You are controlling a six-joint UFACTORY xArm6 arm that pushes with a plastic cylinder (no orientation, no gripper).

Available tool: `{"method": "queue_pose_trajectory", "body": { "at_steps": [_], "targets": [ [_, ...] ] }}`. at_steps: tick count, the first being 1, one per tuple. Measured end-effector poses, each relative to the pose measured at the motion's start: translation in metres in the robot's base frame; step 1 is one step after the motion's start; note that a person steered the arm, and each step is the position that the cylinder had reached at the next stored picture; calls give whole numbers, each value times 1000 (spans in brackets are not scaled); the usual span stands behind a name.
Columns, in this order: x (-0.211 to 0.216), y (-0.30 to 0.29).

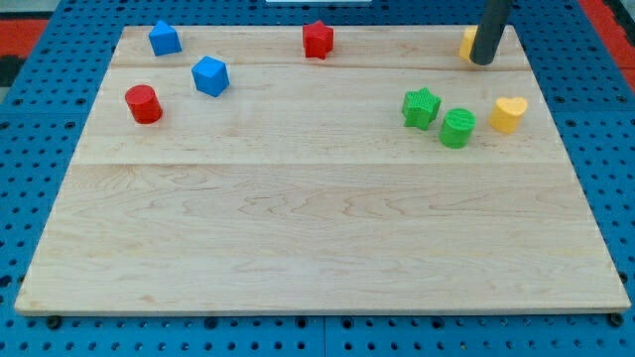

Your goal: Push the blue cube towards center

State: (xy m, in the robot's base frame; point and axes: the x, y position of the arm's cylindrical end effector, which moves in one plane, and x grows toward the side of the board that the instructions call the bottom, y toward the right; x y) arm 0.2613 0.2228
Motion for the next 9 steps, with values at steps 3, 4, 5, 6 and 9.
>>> {"method": "queue_pose_trajectory", "body": {
  "at_steps": [3, 4, 5, 6, 9],
  "targets": [
    [-11, -75],
    [-41, -158],
    [-45, -185],
    [-40, -192],
    [11, -253]
  ]
}}
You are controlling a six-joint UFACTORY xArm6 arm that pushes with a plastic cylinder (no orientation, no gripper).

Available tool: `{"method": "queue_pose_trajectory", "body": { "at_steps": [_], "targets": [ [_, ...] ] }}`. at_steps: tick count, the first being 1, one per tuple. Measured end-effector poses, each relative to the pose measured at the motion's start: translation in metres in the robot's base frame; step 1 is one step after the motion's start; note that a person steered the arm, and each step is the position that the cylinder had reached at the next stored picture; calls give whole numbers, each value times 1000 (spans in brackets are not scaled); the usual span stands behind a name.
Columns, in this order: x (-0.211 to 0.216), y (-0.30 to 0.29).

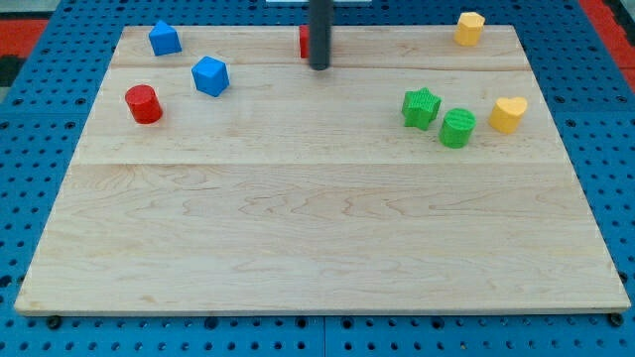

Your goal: Push the blue cube towards center

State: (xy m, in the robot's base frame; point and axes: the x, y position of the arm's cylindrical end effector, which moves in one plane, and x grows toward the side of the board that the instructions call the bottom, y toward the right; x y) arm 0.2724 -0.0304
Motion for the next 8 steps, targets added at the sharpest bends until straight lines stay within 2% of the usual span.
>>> {"method": "queue_pose_trajectory", "body": {
  "at_steps": [1, 3, 4, 5, 7, 8],
  "targets": [
    [11, -68],
    [-4, -159],
    [23, -149],
    [24, -122],
    [47, -39],
    [60, 24]
  ]
}}
